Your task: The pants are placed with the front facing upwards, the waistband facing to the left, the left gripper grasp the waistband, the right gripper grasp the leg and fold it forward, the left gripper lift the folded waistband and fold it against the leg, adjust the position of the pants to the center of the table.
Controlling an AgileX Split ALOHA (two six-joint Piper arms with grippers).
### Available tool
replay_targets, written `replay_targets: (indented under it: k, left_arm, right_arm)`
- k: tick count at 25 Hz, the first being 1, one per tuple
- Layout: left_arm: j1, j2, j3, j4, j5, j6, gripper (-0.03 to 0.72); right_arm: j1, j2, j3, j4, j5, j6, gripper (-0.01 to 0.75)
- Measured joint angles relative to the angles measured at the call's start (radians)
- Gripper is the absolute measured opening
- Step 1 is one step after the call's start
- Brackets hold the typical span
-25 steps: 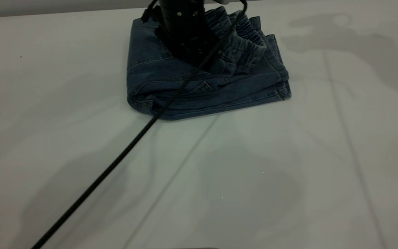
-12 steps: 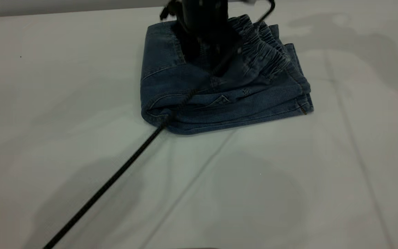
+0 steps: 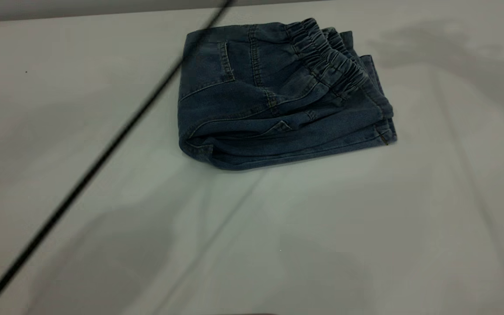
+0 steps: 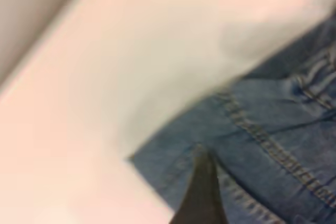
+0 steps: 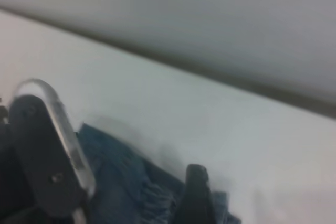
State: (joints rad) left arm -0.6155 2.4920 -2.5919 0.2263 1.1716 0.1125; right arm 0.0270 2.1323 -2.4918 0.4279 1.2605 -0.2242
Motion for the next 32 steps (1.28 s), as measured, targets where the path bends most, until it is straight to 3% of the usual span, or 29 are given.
replay_targets:
  k: [6,11,22,32]
  left_arm:
    - [-0.001,-0.249,0.012,0.03,0.0,-0.044,0.562]
    - [-0.001,-0.519,0.161,0.033,0.0,-0.053,0.548]
    - [-0.001,-1.14,0.697,0.023,0.0,-0.071,0.545]
    - [-0.001,-1.744,1.294,-0.161,0.0,-0.071,0.541]
  right_arm:
    - [0.0,-0.163,0.0,0.0,0.01,0.073,0.542]
    - [0.0,-0.34,0.102,0.001,0.011,0.083,0.542]
    - [0.0,-0.775,0.575,0.002,0.015,0.084,0.542]
    - [0.0,-1.25,0.994,0.006,0.016,0.099,0.542]
